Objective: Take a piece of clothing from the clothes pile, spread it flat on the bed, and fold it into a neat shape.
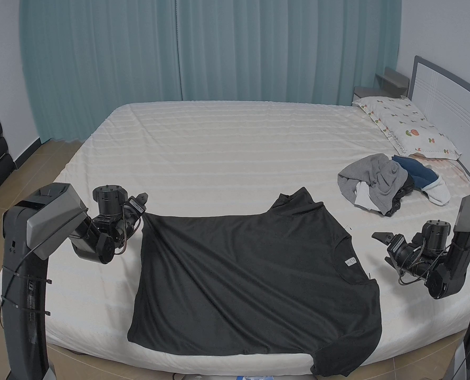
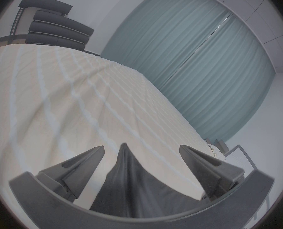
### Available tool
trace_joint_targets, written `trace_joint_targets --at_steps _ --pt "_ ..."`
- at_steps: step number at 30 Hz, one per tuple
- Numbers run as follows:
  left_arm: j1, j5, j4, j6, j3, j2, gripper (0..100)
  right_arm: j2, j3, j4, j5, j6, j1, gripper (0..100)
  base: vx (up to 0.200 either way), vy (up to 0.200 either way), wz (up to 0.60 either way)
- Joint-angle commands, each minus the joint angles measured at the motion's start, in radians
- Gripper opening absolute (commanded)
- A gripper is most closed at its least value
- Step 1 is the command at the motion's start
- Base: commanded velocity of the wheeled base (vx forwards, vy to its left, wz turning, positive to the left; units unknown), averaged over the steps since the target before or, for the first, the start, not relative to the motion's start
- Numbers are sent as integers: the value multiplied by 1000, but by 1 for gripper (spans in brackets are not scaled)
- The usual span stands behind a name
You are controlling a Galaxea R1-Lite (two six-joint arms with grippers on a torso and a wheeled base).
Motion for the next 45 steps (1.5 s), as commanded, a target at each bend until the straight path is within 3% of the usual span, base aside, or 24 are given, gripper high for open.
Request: trace_joint_targets --at_steps 1,3,5,6,11,17,22,30,35,45 --pt "-27 -39 -36 -61 286 -211 100 -65 148 -16 12 -26 17 100 -200 0 0" --pt "-38 -48 -68 -74 389 -245 100 -58 174 -44 18 -23 16 100 -200 0 0" --pt "-38 -48 -68 -74 389 -245 100 -58 174 -44 18 -23 16 100 -200 0 0" --pt "-69 -56 -142 -77 518 -263 100 -39 201 -84 23 -26 19 100 -200 0 0" --pt "-113 -56 -251 -79 701 -265 100 -25 237 -127 30 -24 19 100 -200 0 0" --pt "-127 -60 -300 -87 822 -254 100 -5 244 -138 36 -24 19 100 -200 0 0" --pt "-128 -125 -327 -93 920 -233 100 3 250 -138 36 -24 20 100 0 0 0" --pt "-171 -125 -401 -73 966 -182 100 3 260 -139 36 -21 20 100 0 0 0" --pt "-179 -123 -410 15 997 -168 100 4 261 -139 36 -21 20 100 0 0 0" --pt "-187 -88 -415 21 937 -136 100 3 260 -139 36 -23 22 100 0 0 0"
